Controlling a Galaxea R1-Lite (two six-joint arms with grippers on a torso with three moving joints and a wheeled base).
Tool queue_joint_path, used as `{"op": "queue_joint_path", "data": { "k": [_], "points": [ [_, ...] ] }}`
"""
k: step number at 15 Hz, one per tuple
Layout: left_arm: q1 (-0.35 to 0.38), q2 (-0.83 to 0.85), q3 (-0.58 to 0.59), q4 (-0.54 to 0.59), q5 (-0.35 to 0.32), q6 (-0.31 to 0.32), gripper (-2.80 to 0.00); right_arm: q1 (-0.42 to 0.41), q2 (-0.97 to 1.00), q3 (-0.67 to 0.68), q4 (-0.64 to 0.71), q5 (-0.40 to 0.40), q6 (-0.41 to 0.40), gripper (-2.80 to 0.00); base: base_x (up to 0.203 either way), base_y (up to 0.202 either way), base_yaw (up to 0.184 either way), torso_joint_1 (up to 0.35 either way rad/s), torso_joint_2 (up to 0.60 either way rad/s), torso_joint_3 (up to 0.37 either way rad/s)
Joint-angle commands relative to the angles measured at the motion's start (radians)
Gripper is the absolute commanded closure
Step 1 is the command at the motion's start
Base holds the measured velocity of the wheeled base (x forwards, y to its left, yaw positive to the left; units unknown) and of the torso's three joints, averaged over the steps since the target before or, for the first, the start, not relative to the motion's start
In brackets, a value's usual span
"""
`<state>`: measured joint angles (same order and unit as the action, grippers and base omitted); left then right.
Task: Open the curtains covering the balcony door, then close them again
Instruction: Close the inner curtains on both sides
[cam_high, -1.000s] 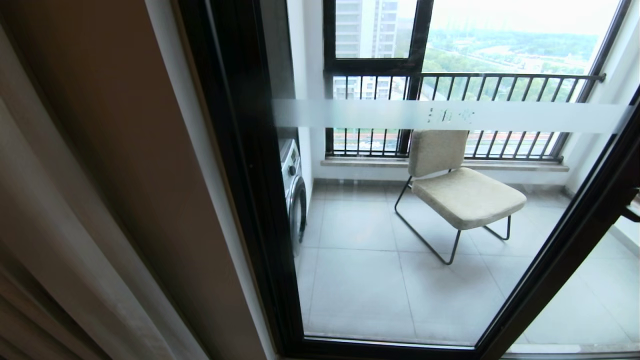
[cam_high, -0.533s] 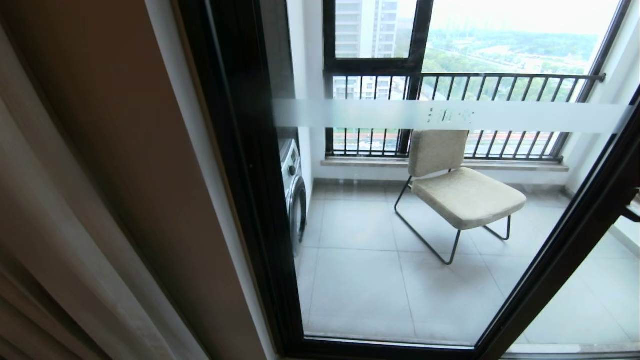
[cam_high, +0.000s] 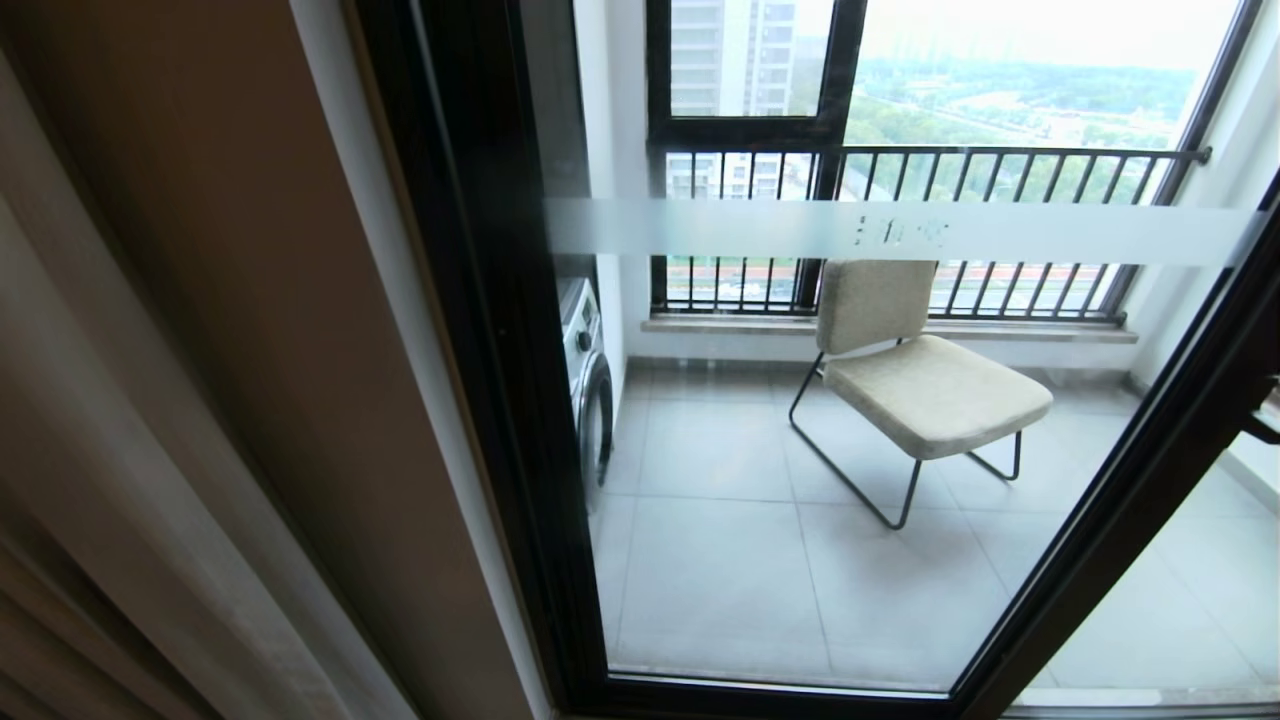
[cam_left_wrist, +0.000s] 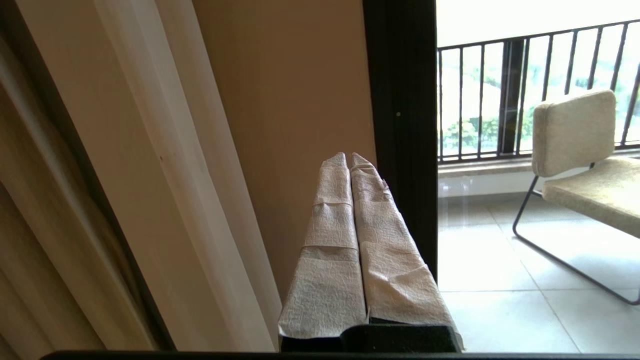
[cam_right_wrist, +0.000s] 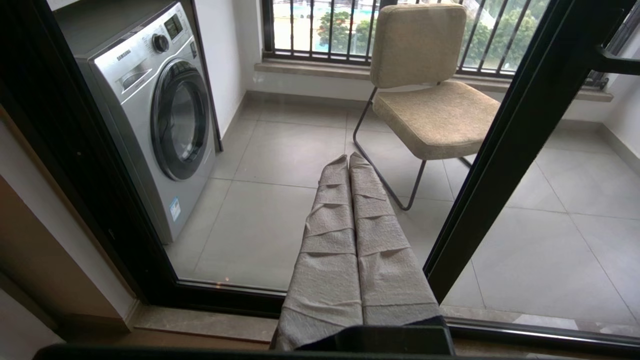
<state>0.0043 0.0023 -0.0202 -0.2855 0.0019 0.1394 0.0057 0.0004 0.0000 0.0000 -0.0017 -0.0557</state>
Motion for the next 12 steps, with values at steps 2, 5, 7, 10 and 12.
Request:
{"op": "queue_joint_path", "data": {
  "k": [2,5,7,10,12],
  "points": [
    [0.0,-0.002,-0.002,0.01,-0.002,-0.009,0.0,0.0,0.0,0.0,0.0,0.0,-0.001,0.0,0.0,0.0,0.0,0.0,0.0,0.0],
    [0.001,-0.002,-0.065,0.117,-0.002,-0.017,0.0,0.0,0.0,0.0,0.0,0.0,-0.001,0.0,0.0,0.0,0.0,0.0,0.0,0.0],
    [0.002,0.002,-0.157,0.244,-0.005,-0.031,0.0,0.0,0.0,0.0,0.0,0.0,-0.001,0.0,0.0,0.0,0.0,0.0,0.0,0.0],
    [0.001,0.018,-0.247,0.311,-0.004,-0.044,0.0,0.0,0.0,0.0,0.0,0.0,-0.001,0.0,0.0,0.0,0.0,0.0,0.0,0.0],
    [0.002,0.026,-0.319,0.374,-0.002,-0.092,0.0,0.0,0.0,0.0,0.0,0.0,-0.001,0.0,0.0,0.0,0.0,0.0,0.0,0.0]
  ]
}}
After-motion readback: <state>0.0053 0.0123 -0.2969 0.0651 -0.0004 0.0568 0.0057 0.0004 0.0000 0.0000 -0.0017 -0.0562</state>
